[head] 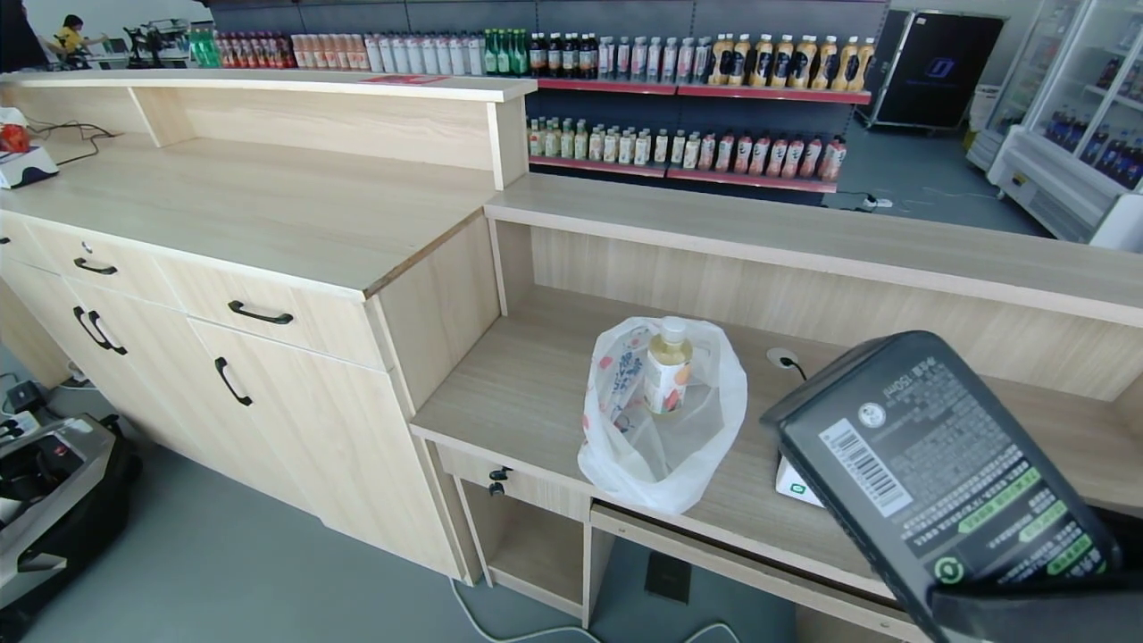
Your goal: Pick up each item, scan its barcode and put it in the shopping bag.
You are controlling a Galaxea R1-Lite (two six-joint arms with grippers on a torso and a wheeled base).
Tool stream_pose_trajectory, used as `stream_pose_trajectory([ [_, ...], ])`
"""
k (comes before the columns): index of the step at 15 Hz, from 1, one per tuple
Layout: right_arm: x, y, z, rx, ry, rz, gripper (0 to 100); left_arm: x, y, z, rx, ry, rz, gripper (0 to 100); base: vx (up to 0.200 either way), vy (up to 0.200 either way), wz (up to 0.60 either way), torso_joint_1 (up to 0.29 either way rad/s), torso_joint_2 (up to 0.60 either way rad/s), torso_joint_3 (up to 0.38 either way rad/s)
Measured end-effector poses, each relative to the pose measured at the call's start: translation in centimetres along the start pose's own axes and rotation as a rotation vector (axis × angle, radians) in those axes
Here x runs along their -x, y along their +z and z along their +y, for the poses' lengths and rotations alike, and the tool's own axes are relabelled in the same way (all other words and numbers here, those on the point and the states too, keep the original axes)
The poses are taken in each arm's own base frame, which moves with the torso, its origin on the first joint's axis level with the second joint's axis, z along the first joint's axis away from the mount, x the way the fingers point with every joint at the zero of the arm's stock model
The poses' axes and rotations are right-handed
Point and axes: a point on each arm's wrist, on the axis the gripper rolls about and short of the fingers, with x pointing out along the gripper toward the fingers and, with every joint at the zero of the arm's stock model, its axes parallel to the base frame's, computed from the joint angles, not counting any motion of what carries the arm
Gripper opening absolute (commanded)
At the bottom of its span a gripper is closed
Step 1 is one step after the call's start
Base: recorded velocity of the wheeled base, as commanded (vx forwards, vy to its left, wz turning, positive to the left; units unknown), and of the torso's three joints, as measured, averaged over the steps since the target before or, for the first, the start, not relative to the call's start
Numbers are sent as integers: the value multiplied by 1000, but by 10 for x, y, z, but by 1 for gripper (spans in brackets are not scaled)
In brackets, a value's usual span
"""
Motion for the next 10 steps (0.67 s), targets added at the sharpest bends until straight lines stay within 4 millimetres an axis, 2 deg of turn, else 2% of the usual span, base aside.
stream_pose_trajectory([
  [10,2,5,-6,-6,-18,-32,0,0,0,0,0,-1,0,100,0,0,0,0,0,0],
])
